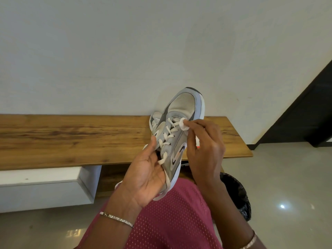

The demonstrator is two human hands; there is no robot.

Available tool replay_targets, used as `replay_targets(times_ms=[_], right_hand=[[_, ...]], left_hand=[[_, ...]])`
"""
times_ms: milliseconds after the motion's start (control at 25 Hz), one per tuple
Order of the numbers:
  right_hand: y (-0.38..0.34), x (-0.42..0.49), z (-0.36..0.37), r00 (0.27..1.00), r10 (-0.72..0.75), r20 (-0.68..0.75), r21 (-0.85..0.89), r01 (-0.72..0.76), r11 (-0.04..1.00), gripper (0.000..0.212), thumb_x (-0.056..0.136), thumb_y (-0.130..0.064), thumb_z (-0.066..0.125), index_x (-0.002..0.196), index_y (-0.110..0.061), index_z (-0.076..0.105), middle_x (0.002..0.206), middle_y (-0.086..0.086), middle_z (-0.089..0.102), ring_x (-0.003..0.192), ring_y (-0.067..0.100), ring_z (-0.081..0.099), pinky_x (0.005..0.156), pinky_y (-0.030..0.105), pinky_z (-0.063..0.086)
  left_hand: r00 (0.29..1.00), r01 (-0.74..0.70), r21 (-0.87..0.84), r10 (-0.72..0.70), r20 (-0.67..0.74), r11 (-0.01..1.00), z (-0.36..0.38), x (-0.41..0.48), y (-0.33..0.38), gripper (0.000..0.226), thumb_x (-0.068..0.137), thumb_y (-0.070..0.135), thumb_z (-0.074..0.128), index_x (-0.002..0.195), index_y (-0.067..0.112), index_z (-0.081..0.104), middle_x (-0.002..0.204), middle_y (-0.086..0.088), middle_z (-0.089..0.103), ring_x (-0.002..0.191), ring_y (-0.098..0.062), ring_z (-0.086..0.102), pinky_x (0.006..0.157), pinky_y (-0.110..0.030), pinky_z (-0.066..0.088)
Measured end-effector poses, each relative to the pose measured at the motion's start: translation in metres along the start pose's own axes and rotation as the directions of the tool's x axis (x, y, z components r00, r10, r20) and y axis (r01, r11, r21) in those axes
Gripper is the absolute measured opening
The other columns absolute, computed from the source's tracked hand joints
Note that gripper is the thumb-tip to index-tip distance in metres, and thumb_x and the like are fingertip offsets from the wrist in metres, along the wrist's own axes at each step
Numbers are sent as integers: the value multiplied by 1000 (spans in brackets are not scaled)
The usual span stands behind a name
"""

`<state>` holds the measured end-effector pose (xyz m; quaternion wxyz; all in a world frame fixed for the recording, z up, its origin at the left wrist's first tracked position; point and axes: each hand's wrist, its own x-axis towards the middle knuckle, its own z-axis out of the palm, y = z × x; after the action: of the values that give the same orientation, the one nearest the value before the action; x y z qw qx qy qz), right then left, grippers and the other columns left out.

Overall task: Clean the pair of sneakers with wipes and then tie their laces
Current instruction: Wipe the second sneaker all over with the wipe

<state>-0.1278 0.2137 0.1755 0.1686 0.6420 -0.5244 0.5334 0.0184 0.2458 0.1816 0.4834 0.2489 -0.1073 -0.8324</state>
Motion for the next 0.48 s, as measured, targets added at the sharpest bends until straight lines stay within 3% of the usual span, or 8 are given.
replay_targets(times_ms=[280, 480], right_hand=[[-19, -42, -1, 989, -44, 141, 68, 34, 997, 22, 84, 2, 74, 105, -5, 74, 100, 7, 68, 94, 15, 59, 81, 18, 48], [0, 5, -2, 993, 116, -10, 61, -115, 991, 22, 91, -2, 66, 112, -11, 67, 101, 5, 64, 90, 16, 58, 68, 26, 49]], left_hand=[[999, 36, -40, -36, 3, 999, -7, 2, 5, 55, 99, 46, 52, 136, 7, 60, 135, -18, 62, 119, -29, 64, 105, -41, 50], [1000, 5, 1, -5, -22, 1000, -1, 0, 0, 49, 99, 39, 53, 136, 8, 60, 132, -17, 65, 124, -31, 62, 114, -46, 40]])
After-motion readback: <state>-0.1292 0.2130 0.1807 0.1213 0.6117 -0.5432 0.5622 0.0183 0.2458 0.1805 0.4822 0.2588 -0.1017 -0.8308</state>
